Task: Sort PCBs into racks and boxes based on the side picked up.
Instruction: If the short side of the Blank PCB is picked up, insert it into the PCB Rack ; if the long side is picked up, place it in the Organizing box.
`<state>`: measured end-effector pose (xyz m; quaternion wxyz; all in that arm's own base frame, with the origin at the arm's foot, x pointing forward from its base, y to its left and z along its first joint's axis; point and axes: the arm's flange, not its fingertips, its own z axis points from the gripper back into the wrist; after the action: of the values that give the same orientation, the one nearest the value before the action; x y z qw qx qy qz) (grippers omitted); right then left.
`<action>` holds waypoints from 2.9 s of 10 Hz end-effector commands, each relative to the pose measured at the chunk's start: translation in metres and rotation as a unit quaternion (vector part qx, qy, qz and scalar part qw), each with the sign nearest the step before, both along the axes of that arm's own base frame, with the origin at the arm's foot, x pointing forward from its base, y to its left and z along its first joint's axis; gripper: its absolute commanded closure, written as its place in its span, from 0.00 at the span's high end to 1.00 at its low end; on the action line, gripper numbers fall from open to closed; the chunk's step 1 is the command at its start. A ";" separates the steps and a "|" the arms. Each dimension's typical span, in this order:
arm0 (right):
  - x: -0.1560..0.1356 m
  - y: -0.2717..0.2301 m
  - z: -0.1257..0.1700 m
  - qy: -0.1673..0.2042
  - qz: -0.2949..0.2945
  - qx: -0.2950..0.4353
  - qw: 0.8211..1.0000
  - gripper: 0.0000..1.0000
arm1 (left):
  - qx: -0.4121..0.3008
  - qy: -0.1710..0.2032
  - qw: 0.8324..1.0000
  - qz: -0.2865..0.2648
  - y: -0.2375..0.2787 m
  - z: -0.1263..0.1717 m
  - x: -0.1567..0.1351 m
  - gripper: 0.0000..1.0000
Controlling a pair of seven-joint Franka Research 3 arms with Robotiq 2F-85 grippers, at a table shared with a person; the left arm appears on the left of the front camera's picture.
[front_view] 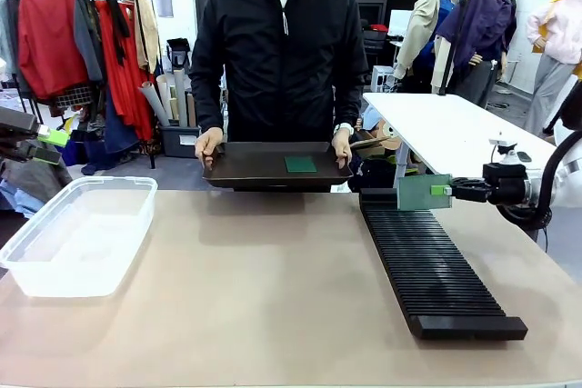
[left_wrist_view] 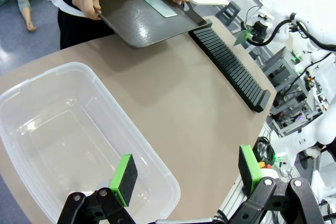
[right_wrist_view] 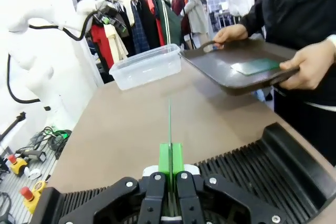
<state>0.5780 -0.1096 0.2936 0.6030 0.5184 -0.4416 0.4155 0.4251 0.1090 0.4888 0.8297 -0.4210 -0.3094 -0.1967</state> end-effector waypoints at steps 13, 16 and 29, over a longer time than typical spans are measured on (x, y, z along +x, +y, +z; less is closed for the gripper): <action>0.072 0.000 -0.045 -0.017 0.057 0.027 0.998 0.00 | -0.001 -0.002 1.000 -0.001 0.000 0.001 -0.001 1.00; 0.078 0.010 -0.053 -0.010 0.078 0.016 0.997 0.00 | -0.001 -0.002 1.000 -0.001 0.000 0.001 -0.001 1.00; 0.089 0.024 -0.063 -0.013 0.081 -0.031 0.996 0.00 | -0.001 -0.002 1.000 -0.001 0.000 0.001 -0.001 1.00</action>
<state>0.6606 -0.0896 0.2268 0.5737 0.5308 -0.4001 0.4785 0.4251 0.1091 0.4889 0.8297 -0.4209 -0.3095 -0.1967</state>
